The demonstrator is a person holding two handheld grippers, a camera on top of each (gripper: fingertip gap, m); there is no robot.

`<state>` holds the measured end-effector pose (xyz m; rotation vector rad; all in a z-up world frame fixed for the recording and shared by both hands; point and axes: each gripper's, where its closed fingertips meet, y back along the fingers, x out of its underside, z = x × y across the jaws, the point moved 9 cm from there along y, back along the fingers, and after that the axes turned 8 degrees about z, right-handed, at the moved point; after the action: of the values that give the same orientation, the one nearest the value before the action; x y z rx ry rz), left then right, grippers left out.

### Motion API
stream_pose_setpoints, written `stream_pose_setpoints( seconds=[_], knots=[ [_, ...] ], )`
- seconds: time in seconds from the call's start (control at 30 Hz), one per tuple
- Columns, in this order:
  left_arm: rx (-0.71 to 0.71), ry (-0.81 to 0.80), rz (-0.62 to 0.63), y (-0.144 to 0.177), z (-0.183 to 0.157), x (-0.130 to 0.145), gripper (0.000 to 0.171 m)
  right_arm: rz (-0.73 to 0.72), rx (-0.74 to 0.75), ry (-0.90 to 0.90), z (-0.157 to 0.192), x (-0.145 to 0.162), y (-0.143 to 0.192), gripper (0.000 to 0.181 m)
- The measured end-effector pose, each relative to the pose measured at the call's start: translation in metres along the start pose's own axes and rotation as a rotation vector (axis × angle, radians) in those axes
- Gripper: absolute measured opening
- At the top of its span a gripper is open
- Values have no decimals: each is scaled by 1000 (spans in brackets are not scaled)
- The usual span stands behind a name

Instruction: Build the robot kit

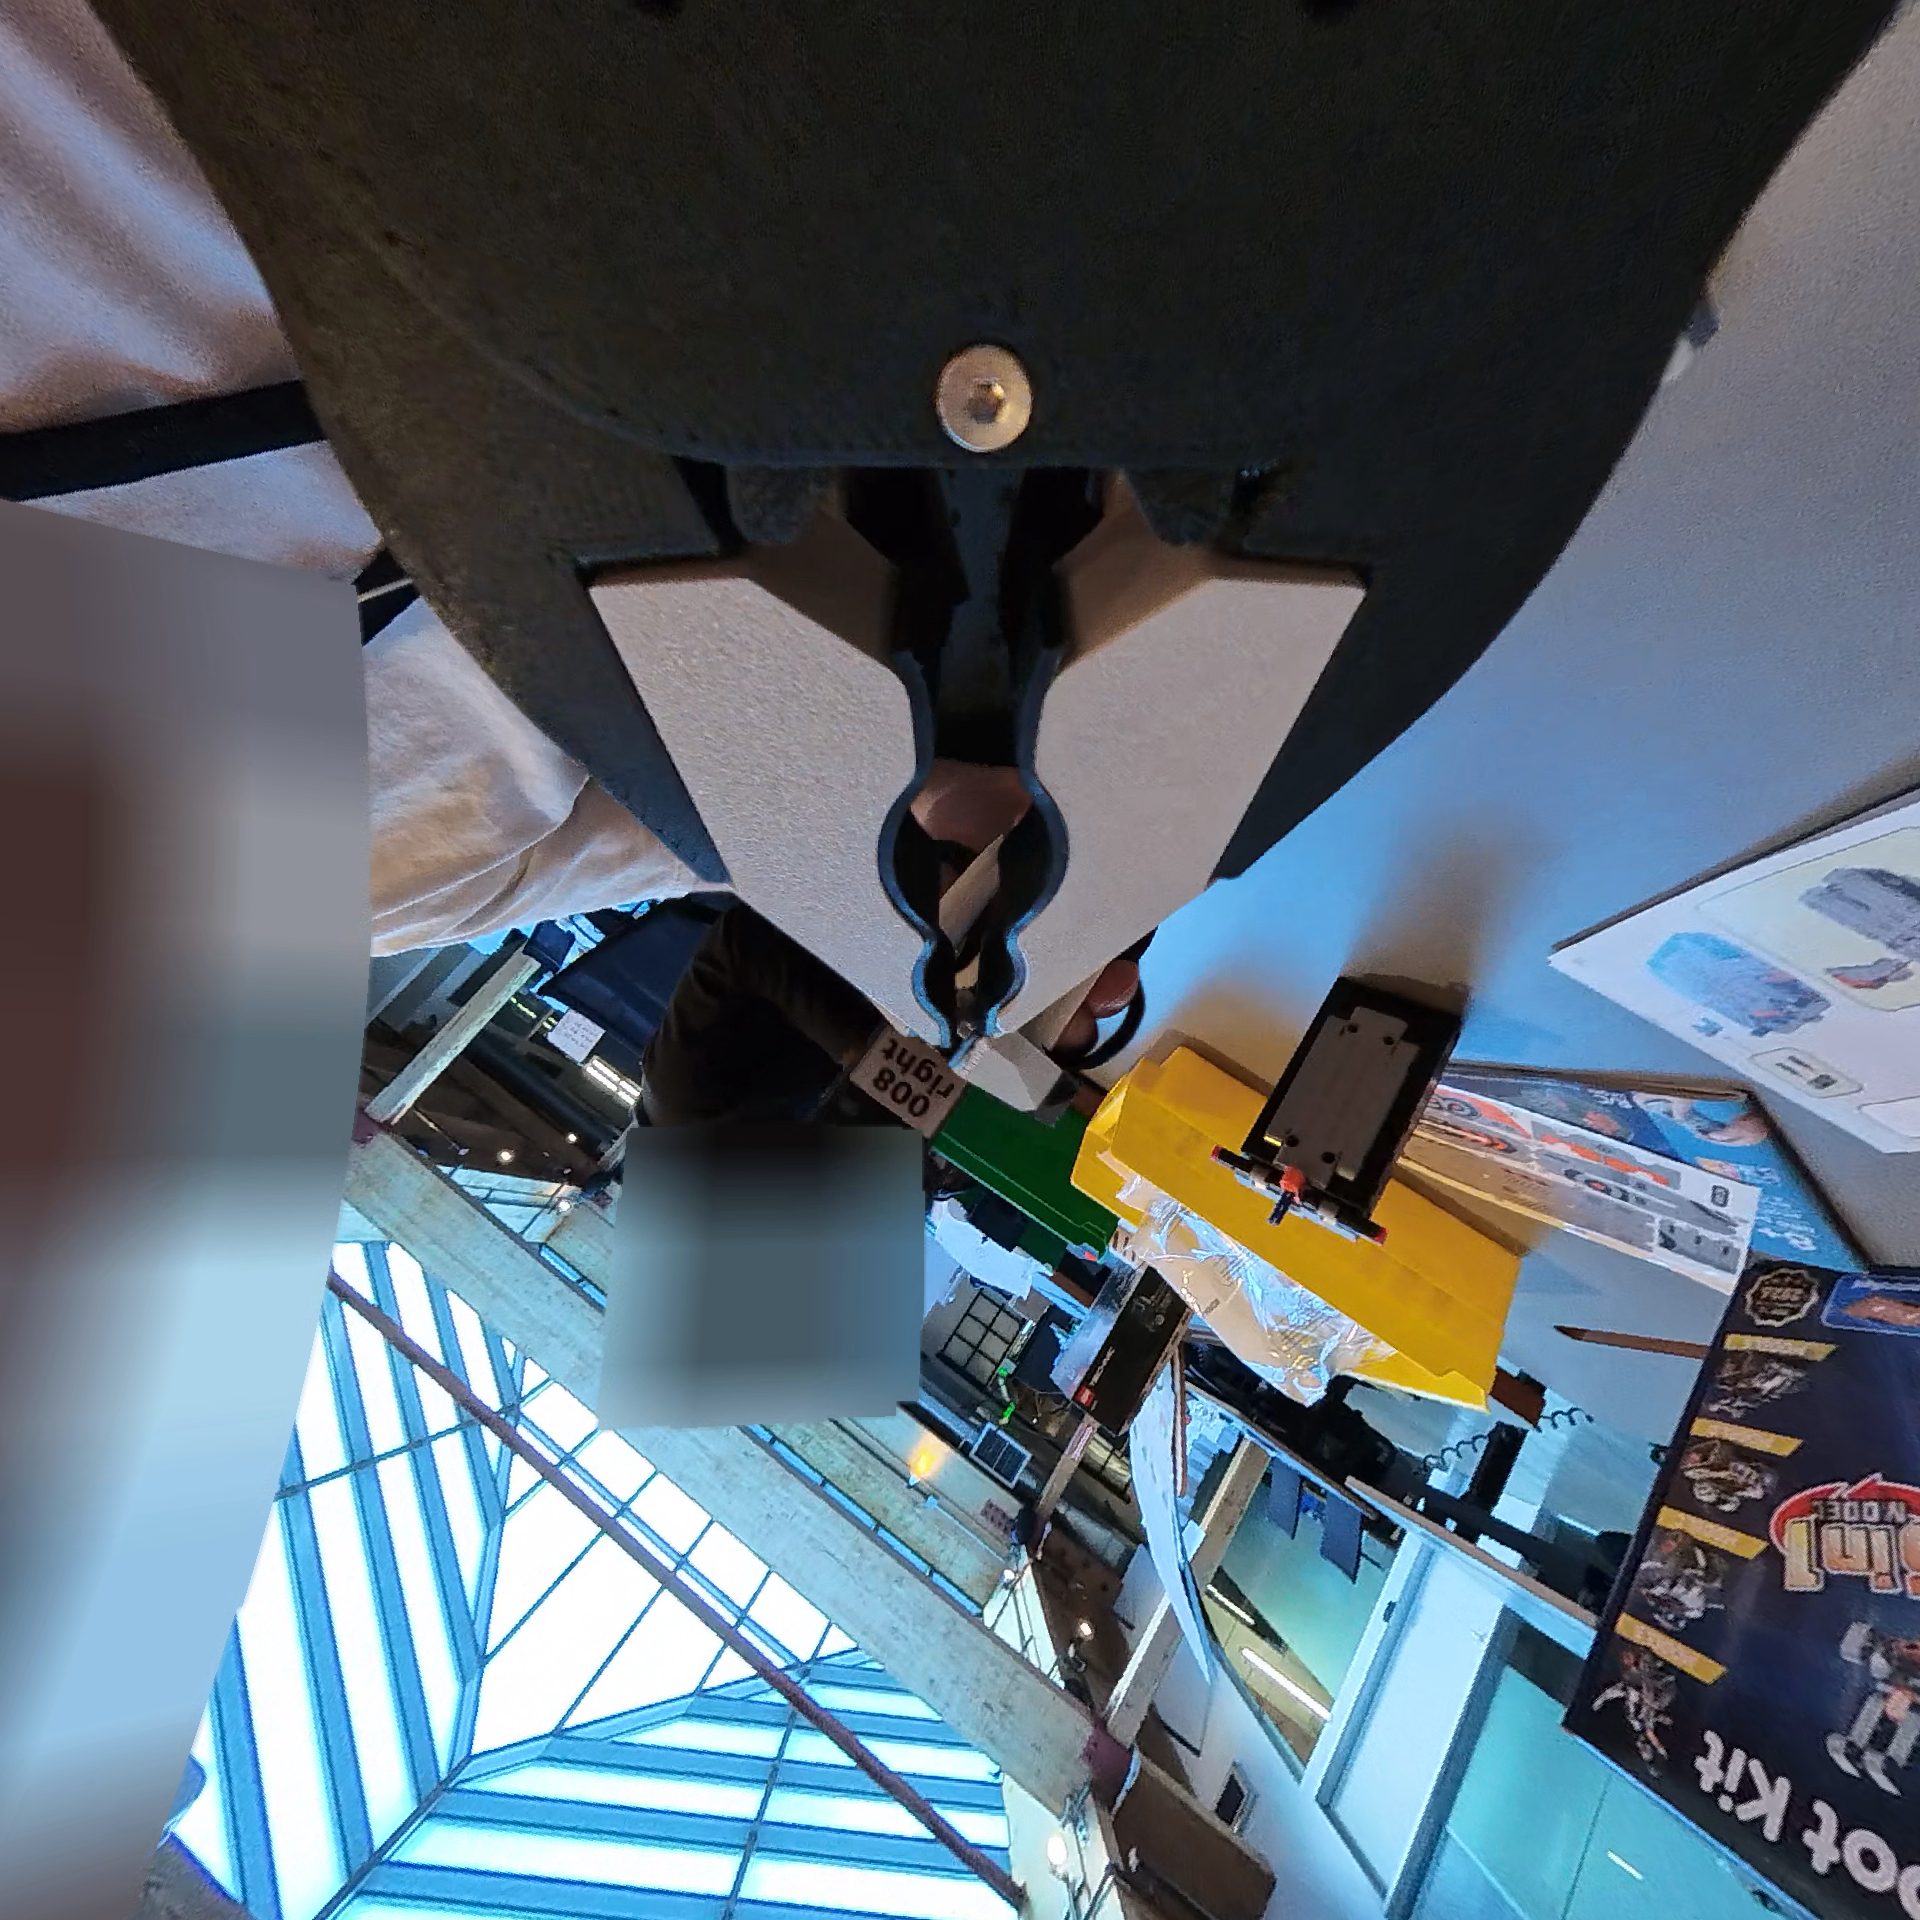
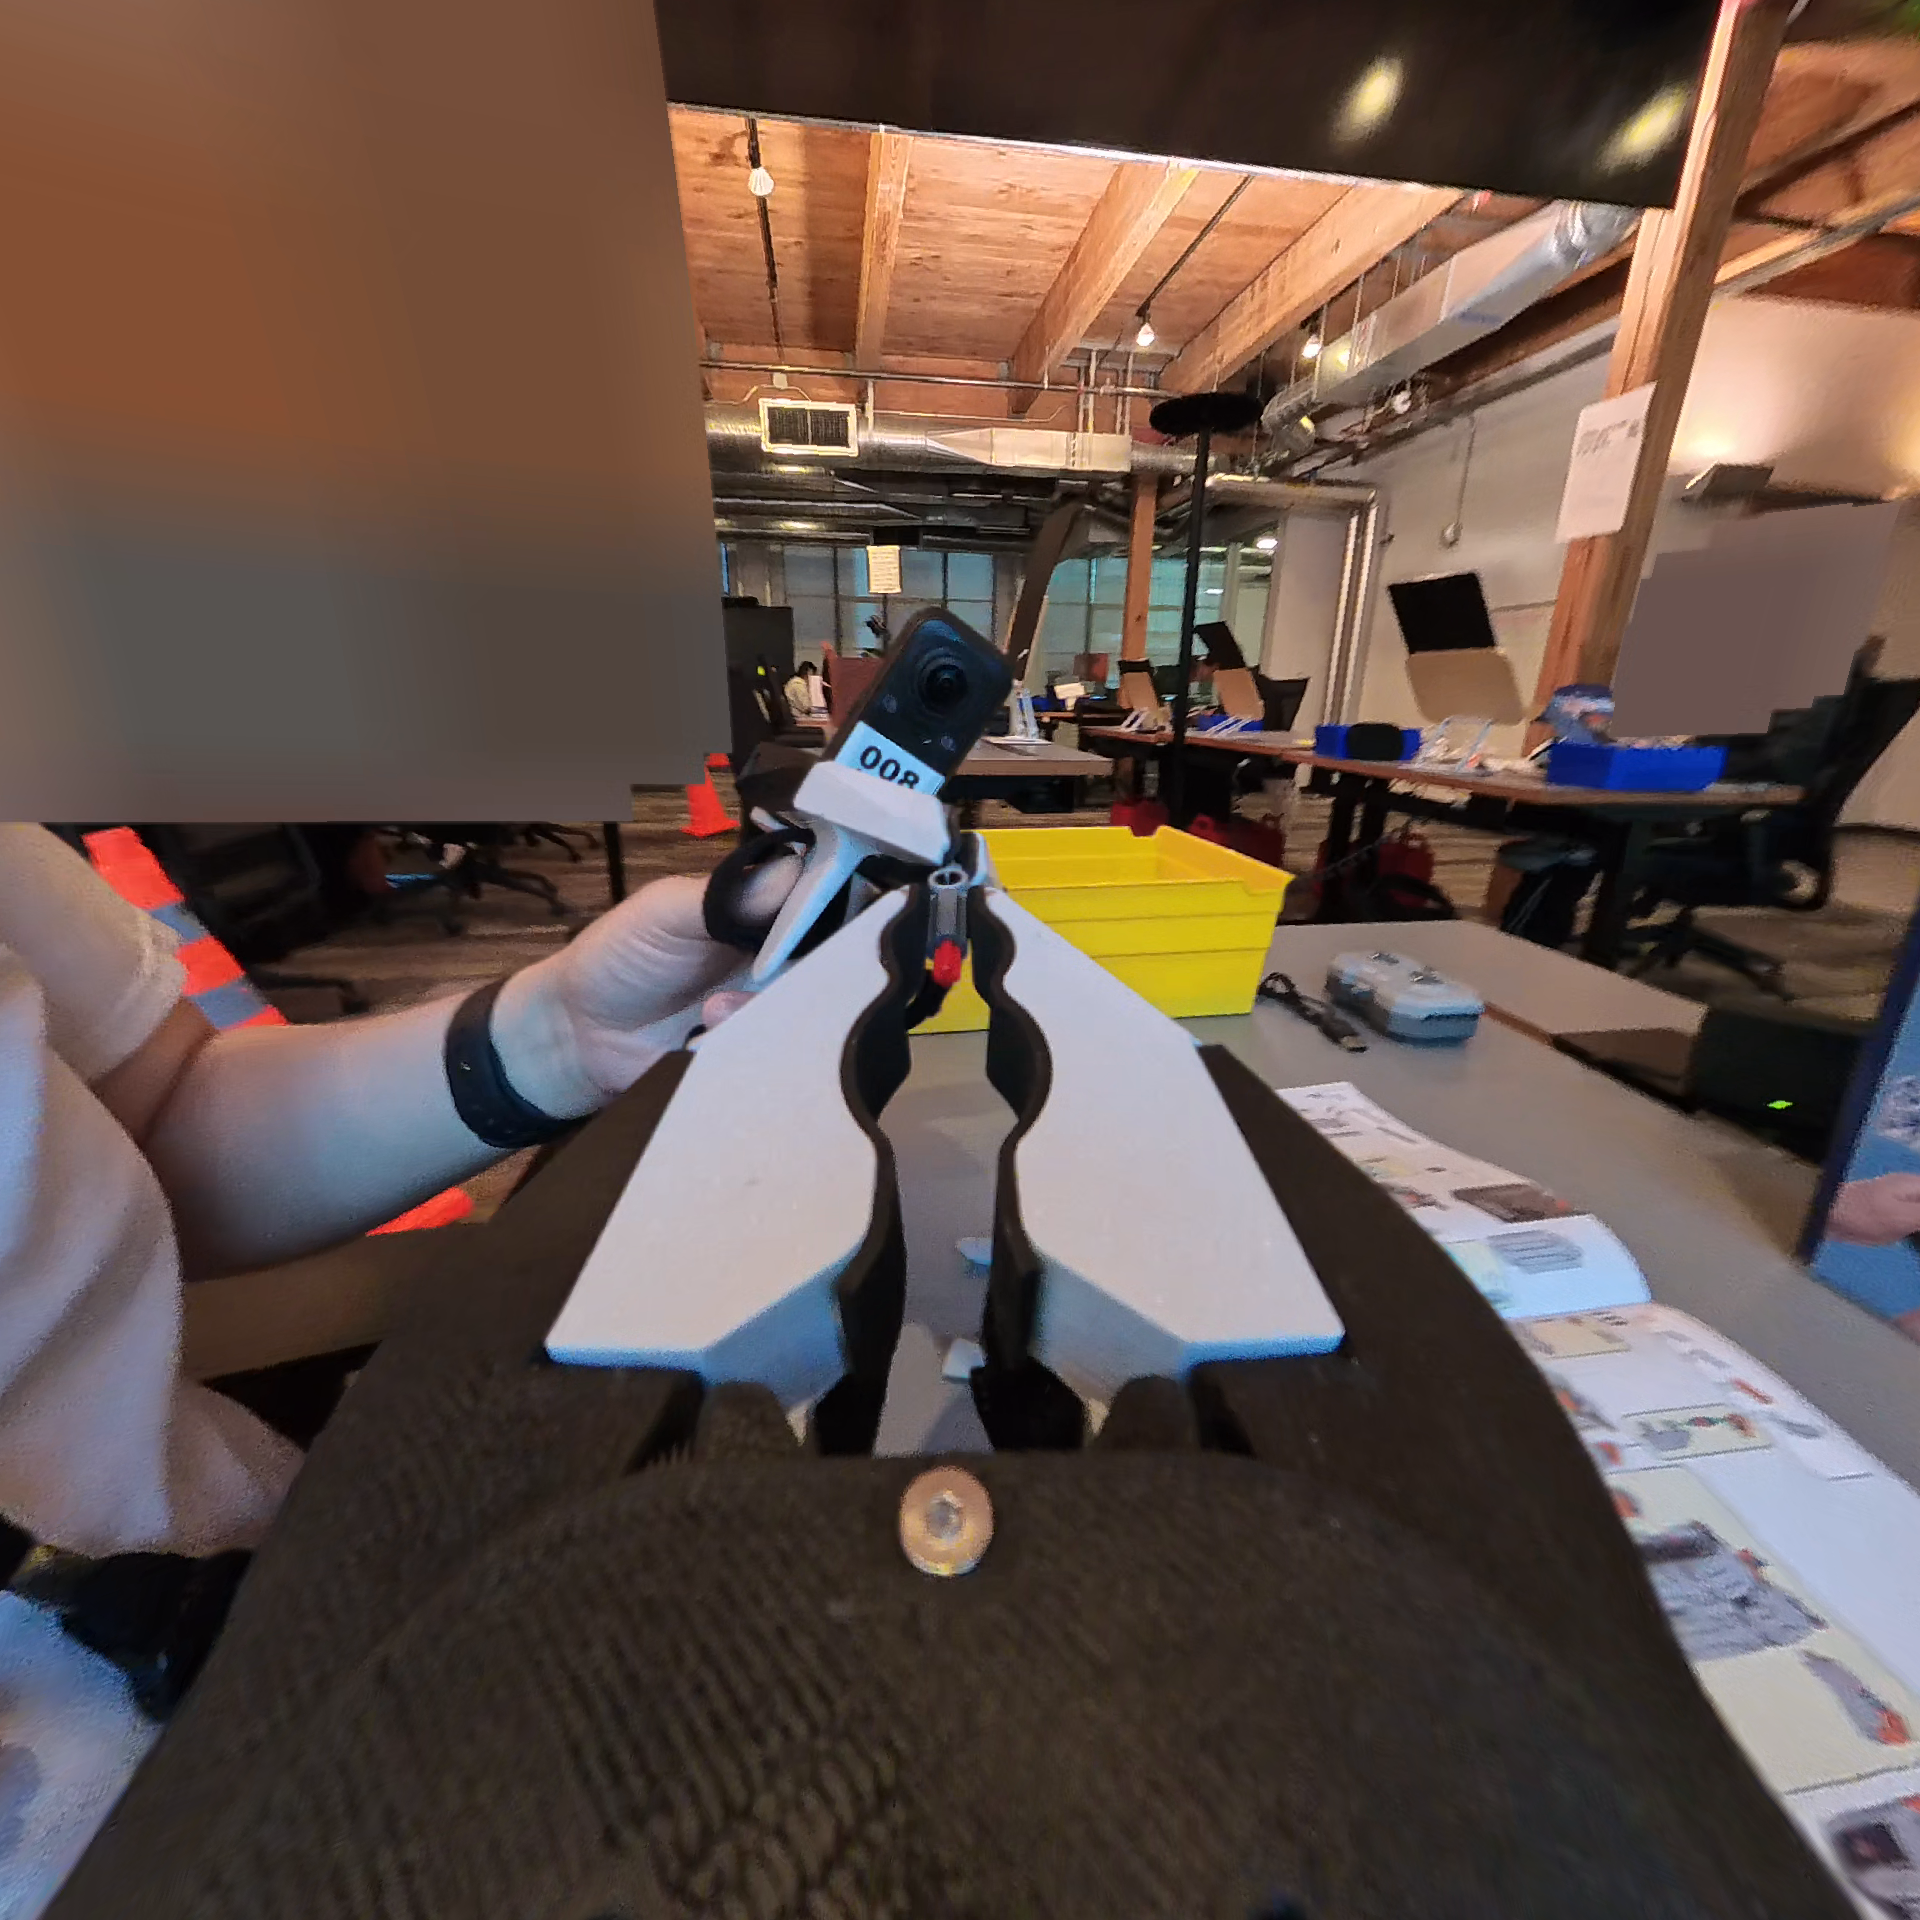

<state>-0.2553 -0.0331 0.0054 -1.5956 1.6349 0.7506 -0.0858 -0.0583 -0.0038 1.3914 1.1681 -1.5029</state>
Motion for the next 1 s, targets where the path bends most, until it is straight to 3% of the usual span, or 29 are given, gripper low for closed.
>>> stream_pose_setpoints(
  seconds=[0.23, 0.73, 0.8, 0.87, 0.9, 1.0],
  knots=[
    [35, -2, -15, -4, -3, 1, 1, 1, 38, 97, 5, -5, 2, 5],
    [54, 17, -14, -4, -2, 2, 2, 32, 15, 104, 5, -6, 3, 5],
    [43, 8, -2, -1, -2, -1, 9, 34, 23, 109, 5, -6, 4, 5],
    [-58, -11, 37, 12, 1, -5, 26, 34, 41, 122, 3, -7, 7, 5],
    [-150, -25, 85, 20, 5, -6, 25, 39, 51, 131, 2, -7, 9, 5],
    [-468, 11, 369, 38, 26, 8, 27, 60, 89, 181, -2, -9, 13, 5]
  ],
)
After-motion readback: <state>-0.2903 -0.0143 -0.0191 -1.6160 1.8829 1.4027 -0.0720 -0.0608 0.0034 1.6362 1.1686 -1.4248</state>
